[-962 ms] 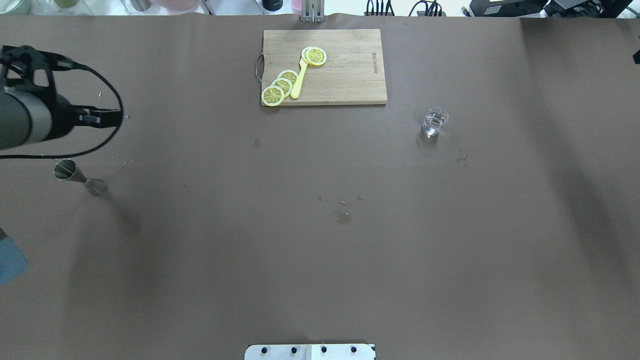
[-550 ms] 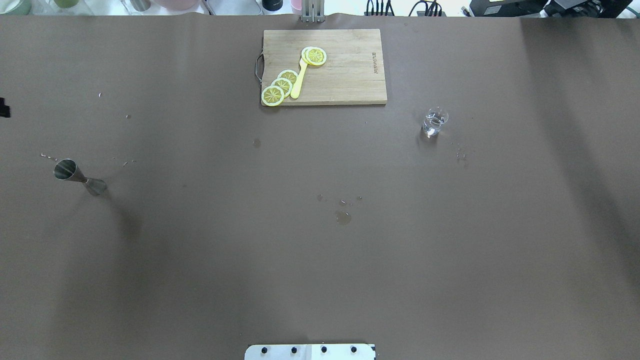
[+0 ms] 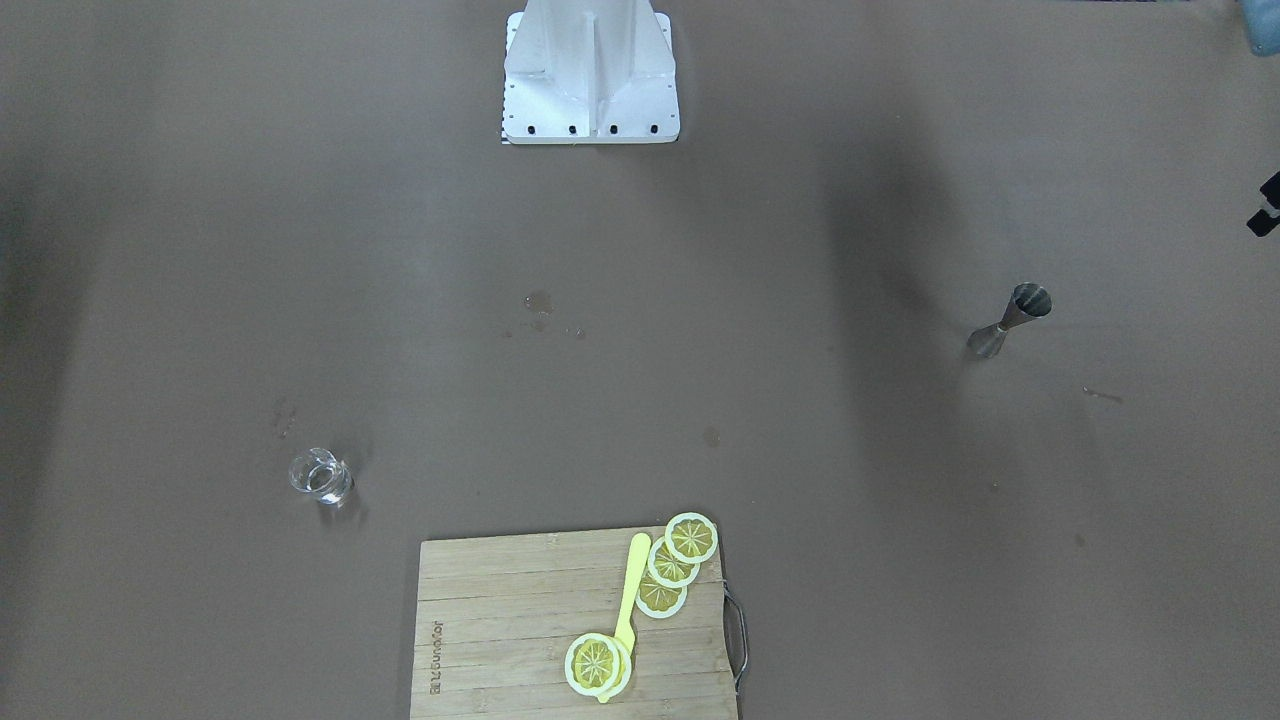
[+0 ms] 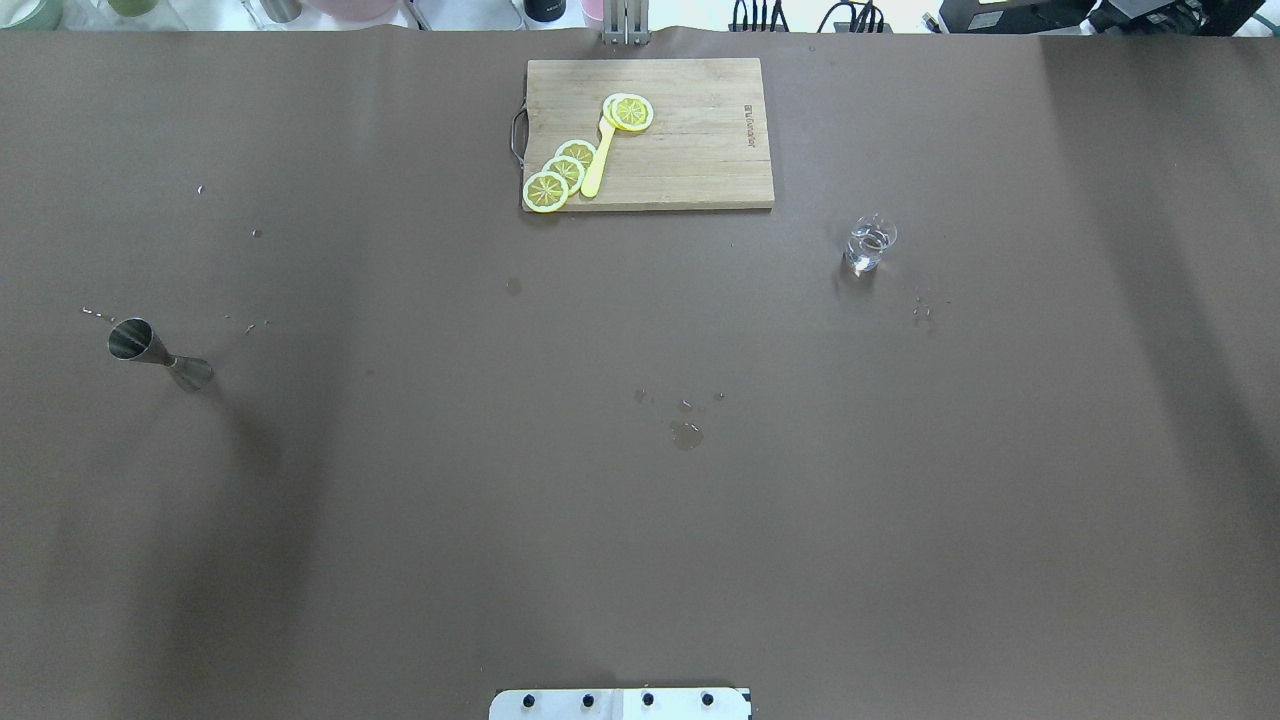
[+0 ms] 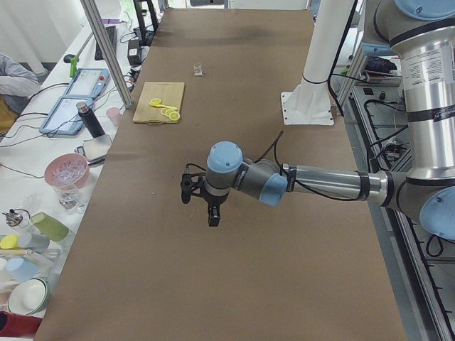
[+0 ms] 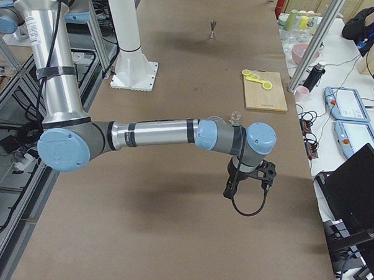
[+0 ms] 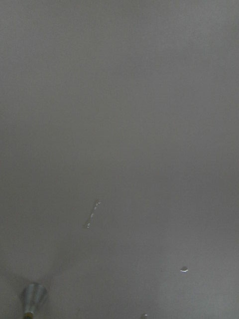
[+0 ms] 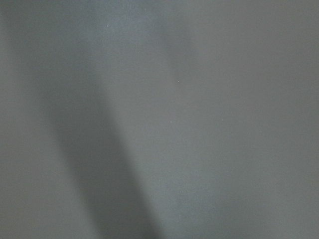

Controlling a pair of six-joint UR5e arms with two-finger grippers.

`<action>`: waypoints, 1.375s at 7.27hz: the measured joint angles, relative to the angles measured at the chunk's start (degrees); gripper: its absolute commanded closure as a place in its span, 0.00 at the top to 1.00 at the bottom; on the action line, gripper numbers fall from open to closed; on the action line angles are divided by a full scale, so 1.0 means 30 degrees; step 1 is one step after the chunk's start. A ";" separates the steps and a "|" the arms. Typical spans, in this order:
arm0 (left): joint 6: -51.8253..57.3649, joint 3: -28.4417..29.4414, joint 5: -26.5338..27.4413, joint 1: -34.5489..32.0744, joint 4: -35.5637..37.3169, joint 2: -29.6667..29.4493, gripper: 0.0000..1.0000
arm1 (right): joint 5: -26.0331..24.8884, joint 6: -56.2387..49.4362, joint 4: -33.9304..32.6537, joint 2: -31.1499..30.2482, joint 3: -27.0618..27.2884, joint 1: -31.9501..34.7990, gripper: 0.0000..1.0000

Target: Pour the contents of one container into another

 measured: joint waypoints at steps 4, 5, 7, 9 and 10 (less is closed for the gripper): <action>0.6785 0.2207 -0.1519 -0.2975 0.0445 0.0618 0.98 | 0.0041 0.0013 0.2174 -0.1816 -0.0087 0.0096 1.00; 0.6993 0.2176 -0.1087 -0.2979 0.1134 0.0502 0.98 | 0.0087 0.0066 0.2911 -0.2286 -0.0118 0.0193 1.00; 0.7102 0.1983 -0.0323 -0.2994 0.5529 -0.1225 0.98 | 0.0093 0.0238 0.3367 -0.2517 -0.0187 0.0291 1.00; 0.7115 0.1890 -0.0187 -0.3009 1.0311 -0.3605 0.98 | 0.0080 0.0303 0.3448 -0.2425 -0.0163 0.0307 1.00; 0.7116 0.1876 -0.0175 -0.3006 1.1233 -0.3984 0.98 | 0.0121 0.0325 0.3454 -0.2326 -0.0014 0.0307 1.00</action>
